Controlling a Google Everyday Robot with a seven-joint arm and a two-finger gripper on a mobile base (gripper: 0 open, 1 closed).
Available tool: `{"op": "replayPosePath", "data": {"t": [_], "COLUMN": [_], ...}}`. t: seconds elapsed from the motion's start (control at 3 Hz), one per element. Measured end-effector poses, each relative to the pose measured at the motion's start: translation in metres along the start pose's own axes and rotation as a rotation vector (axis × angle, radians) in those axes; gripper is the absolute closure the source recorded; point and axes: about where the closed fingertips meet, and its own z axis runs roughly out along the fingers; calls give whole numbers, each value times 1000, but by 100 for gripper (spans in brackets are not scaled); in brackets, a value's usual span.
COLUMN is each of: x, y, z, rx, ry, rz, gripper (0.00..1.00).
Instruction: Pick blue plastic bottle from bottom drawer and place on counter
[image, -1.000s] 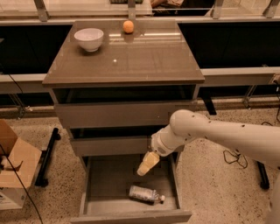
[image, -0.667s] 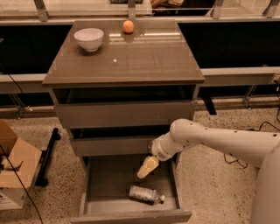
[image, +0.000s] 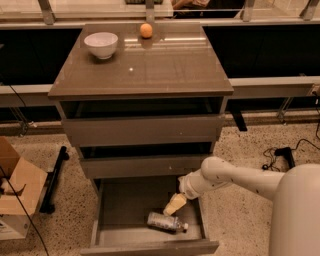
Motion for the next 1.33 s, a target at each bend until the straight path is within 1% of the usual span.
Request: {"op": "replayPosePath", "data": {"t": [0.33, 0.67, 1.0, 1.33], "x": [6, 16, 53, 88], "y": [1, -8, -29, -39], "z": [11, 37, 95, 140], "rx": [-8, 26, 77, 75], "ry": [5, 45, 35, 10], "rz": [15, 89, 221, 322], "gripper": [0, 0, 0, 0]}}
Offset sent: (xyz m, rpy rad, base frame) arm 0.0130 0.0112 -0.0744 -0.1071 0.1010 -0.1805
